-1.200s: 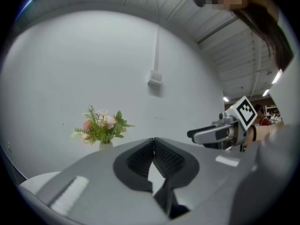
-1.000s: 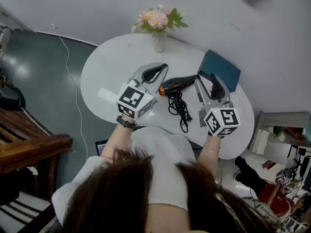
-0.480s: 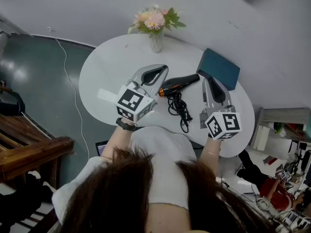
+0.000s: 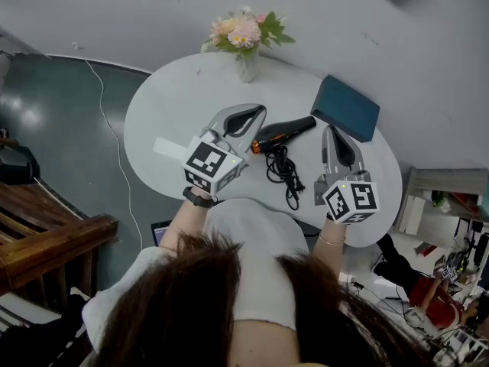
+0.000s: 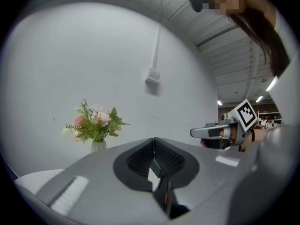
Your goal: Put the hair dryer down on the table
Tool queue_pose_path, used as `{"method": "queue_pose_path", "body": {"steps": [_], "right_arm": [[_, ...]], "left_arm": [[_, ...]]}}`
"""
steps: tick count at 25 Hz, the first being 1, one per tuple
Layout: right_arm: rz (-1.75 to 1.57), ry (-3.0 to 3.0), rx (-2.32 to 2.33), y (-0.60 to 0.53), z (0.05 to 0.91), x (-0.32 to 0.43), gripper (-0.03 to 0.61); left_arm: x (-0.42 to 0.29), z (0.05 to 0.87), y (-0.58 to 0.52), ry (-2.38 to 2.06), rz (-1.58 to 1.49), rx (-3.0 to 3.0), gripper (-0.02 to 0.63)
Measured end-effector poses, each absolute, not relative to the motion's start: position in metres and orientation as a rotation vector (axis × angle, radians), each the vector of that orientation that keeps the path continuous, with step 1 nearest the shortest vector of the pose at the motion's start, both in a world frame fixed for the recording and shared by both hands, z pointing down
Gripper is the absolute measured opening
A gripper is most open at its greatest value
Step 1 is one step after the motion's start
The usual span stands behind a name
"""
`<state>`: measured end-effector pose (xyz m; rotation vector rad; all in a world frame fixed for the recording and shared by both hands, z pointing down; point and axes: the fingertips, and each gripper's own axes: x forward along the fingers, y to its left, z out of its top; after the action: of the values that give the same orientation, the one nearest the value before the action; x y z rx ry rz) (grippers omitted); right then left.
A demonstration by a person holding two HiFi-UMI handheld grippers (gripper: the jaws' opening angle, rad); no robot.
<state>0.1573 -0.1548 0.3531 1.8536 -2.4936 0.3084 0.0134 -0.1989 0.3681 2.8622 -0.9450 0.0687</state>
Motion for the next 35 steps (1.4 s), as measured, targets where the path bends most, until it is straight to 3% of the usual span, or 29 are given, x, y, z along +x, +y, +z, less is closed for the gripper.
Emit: {"method": "queue_pose_path", "body": {"steps": [35], "right_arm": [[0.324,-2.402,1.85,-0.152,0.371,0.152,0.002]], "left_arm": [[0.006,0.376,-0.203,-0.924,0.077,2.853,0.06]]}}
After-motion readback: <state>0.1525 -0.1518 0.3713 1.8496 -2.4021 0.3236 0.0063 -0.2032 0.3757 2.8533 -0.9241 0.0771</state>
